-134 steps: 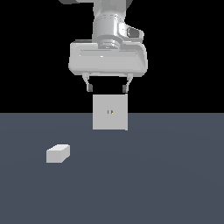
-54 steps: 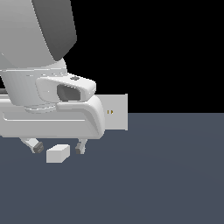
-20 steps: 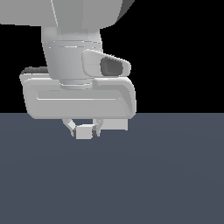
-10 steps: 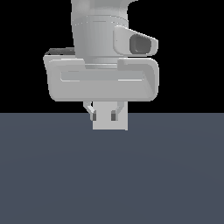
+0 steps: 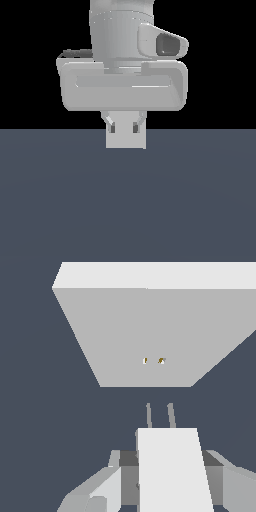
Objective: Plug the charger into the wall socket.
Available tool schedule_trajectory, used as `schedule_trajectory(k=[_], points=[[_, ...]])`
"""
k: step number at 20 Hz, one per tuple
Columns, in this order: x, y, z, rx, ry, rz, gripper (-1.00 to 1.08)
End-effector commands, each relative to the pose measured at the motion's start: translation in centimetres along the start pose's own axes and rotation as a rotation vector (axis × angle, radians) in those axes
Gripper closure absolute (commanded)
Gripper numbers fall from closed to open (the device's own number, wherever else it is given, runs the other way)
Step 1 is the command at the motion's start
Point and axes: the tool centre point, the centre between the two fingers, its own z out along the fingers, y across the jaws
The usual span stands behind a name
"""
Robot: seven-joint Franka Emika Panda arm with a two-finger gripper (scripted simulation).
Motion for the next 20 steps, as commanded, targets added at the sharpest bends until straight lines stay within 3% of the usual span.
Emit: schedule_trajectory(k=[1,9,20], points=[[0.0,0.0,0.0,0.001,0.000,-0.001,1.08],[0.7,0.0,0.3,0.001,0.000,0.000,1.08],[4.2,0.0,1.9,0.002,0.000,0.001,1.08]])
